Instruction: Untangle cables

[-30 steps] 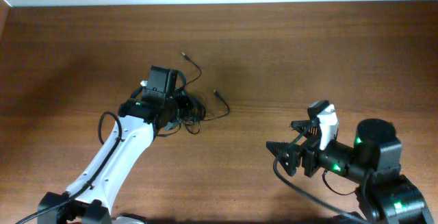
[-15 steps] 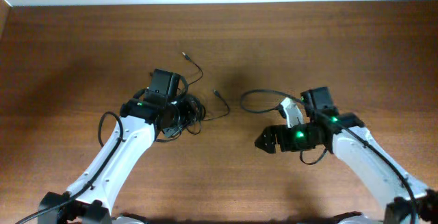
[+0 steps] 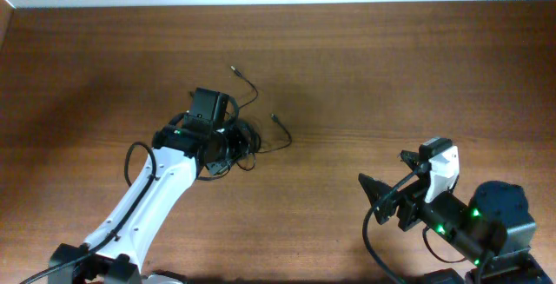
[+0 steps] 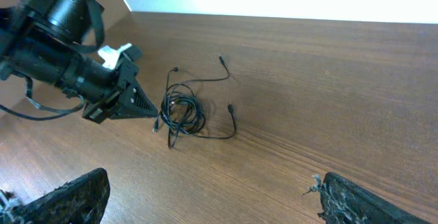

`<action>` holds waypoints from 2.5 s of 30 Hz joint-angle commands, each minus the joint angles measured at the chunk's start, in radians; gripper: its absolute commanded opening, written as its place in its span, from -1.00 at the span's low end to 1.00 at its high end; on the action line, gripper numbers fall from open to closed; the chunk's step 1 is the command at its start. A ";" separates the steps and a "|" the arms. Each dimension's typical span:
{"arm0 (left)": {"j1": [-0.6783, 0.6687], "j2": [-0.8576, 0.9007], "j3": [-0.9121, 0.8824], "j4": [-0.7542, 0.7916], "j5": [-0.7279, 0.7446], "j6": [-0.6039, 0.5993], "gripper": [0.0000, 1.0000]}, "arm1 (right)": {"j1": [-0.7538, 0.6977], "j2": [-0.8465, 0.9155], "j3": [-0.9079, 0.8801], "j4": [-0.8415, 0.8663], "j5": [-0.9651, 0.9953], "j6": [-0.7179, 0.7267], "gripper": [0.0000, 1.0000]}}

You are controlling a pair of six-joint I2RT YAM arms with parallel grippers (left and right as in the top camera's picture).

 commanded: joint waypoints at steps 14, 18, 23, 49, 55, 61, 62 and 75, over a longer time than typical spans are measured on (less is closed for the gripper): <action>-0.034 -0.012 0.006 0.002 0.015 0.008 -1.00 | 0.003 -0.005 0.004 -0.002 0.011 -0.007 0.97; -0.072 -0.012 0.006 0.005 0.014 0.008 -1.00 | 0.003 -0.005 0.004 -0.002 0.011 -0.007 0.97; -0.119 -0.012 0.006 0.026 0.014 0.008 -1.00 | 0.003 -0.005 0.004 -0.002 0.011 -0.007 0.97; -0.008 -0.091 0.043 0.005 -0.075 0.554 0.99 | 0.004 0.406 0.004 0.090 -0.285 0.237 0.89; -0.015 -0.081 0.034 -0.158 -0.204 0.234 0.81 | 0.004 0.616 0.004 0.070 -0.410 0.233 0.31; -0.015 0.044 0.020 -0.144 -0.196 -0.176 0.90 | 0.004 0.694 0.004 0.026 -0.410 0.195 0.04; -0.015 0.072 0.020 -0.126 -0.198 -0.203 0.98 | 0.004 0.694 0.004 0.003 -0.410 0.195 0.01; -0.015 0.319 0.020 0.186 -0.287 -0.213 -0.81 | 0.005 0.694 0.004 -0.129 -0.409 0.116 -0.25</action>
